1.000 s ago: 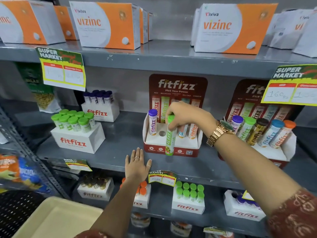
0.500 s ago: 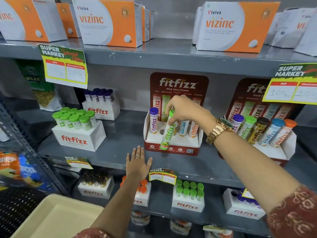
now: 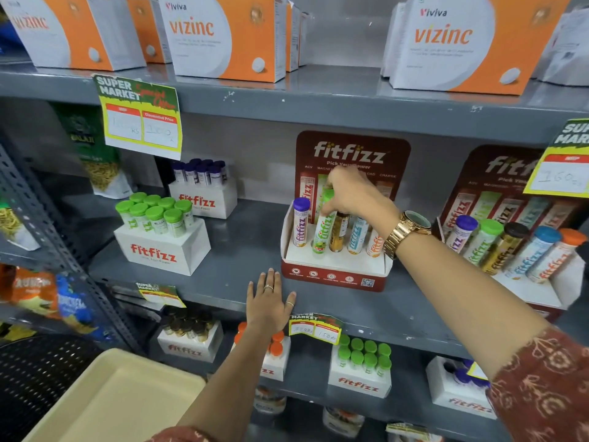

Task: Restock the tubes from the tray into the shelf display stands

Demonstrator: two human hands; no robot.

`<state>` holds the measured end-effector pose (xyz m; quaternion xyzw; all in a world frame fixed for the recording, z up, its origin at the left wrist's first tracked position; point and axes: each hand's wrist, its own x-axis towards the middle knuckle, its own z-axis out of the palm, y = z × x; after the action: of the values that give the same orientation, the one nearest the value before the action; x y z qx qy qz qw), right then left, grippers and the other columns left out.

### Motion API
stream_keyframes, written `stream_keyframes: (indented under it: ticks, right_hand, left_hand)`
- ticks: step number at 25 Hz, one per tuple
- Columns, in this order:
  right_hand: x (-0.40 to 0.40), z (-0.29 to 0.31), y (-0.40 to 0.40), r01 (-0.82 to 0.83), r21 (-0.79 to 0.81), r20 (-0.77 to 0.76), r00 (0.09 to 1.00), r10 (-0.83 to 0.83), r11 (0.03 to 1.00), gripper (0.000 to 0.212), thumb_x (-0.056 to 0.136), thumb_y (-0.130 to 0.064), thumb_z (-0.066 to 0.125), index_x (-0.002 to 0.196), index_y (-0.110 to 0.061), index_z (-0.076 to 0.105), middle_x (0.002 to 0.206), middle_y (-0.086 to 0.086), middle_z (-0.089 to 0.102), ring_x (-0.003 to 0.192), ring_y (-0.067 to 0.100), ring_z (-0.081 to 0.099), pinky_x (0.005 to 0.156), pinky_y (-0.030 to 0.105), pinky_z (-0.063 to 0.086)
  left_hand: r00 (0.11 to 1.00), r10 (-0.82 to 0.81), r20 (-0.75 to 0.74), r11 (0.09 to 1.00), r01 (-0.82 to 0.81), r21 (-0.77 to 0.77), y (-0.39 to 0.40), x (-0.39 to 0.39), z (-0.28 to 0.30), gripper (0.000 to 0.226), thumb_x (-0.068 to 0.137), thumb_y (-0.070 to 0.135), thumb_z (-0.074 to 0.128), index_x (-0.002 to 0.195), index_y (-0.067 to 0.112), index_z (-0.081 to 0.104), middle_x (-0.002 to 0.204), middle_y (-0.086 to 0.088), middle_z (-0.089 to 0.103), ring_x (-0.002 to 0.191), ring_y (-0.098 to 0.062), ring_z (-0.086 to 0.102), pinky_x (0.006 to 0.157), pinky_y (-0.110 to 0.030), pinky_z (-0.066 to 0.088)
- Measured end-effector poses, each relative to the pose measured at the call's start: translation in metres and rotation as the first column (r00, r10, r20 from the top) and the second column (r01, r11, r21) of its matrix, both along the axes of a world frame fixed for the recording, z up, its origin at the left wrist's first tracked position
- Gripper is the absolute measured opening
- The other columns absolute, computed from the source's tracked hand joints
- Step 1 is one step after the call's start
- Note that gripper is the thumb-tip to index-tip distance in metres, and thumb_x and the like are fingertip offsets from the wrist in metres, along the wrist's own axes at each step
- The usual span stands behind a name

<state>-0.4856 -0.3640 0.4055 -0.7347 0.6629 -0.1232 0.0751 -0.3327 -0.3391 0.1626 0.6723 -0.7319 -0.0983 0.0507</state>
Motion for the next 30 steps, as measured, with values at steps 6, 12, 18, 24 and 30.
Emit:
stream_keyframes:
  ticks: [6, 12, 18, 24, 30]
  right_hand:
    - [0.011, -0.02, -0.021, 0.039, -0.019, -0.007, 0.999, -0.039, 0.999, 0.057, 0.074, -0.013, 0.079, 0.124, -0.005, 0.05, 0.124, 0.016, 0.05, 0.116, 0.034, 0.049, 0.094, 0.045, 0.046]
    - [0.014, -0.022, -0.036, 0.067, -0.009, -0.104, 0.992, -0.067, 0.998, 0.058, 0.075, -0.009, 0.077, 0.125, -0.006, 0.049, 0.128, 0.016, 0.05, 0.119, 0.033, 0.049, 0.095, 0.044, 0.045]
    - [0.018, -0.042, -0.035, -0.03, 0.039, -0.261, 0.965, 0.039, 0.999, 0.053, 0.077, -0.016, 0.077, 0.12, 0.0, 0.05, 0.123, 0.019, 0.054, 0.114, 0.034, 0.052, 0.09, 0.04, 0.046]
    - [0.022, -0.03, -0.033, 0.013, 0.053, -0.268, 0.964, 0.002, 0.998, 0.054, 0.075, -0.017, 0.079, 0.119, 0.0, 0.053, 0.121, 0.018, 0.057, 0.111, 0.033, 0.056, 0.086, 0.039, 0.049]
    - [0.007, -0.018, 0.007, 0.028, -0.357, -0.126, 0.989, -0.078, 0.934, 0.03, 0.083, 0.017, 0.048, 0.104, 0.0, 0.062, 0.106, 0.022, 0.063, 0.097, 0.039, 0.062, 0.075, 0.041, 0.052]
  left_hand:
    - [1.0, -0.007, 0.001, 1.0, 0.007, 0.006, -0.001, 0.0, 0.0, 0.067, 0.099, 0.051, 0.018, 0.15, 0.011, -0.001, 0.161, -0.006, 0.001, 0.148, -0.023, -0.002, 0.121, -0.043, -0.001]
    - [1.0, -0.005, 0.017, 1.0, 0.005, -0.001, -0.002, 0.0, -0.002, 0.067, 0.099, 0.051, 0.016, 0.151, 0.012, 0.0, 0.161, -0.005, 0.002, 0.148, -0.023, -0.001, 0.121, -0.042, 0.0]
    - [1.0, 0.002, -0.001, 1.0, -0.002, 0.001, -0.002, 0.0, -0.004, 0.067, 0.099, 0.052, 0.016, 0.151, 0.012, 0.0, 0.161, -0.005, 0.002, 0.148, -0.023, -0.001, 0.121, -0.043, -0.001]
    - [1.0, 0.005, -0.007, 1.0, -0.005, 0.012, -0.001, -0.001, -0.003, 0.067, 0.099, 0.053, 0.016, 0.151, 0.013, -0.001, 0.161, -0.005, 0.001, 0.148, -0.023, -0.002, 0.12, -0.042, -0.002]
    - [0.999, -0.025, -0.027, 0.995, 0.028, 0.097, -0.002, 0.003, 0.003, 0.068, 0.099, 0.052, 0.017, 0.15, 0.012, -0.002, 0.161, -0.006, -0.002, 0.148, -0.024, -0.005, 0.12, -0.045, -0.004]
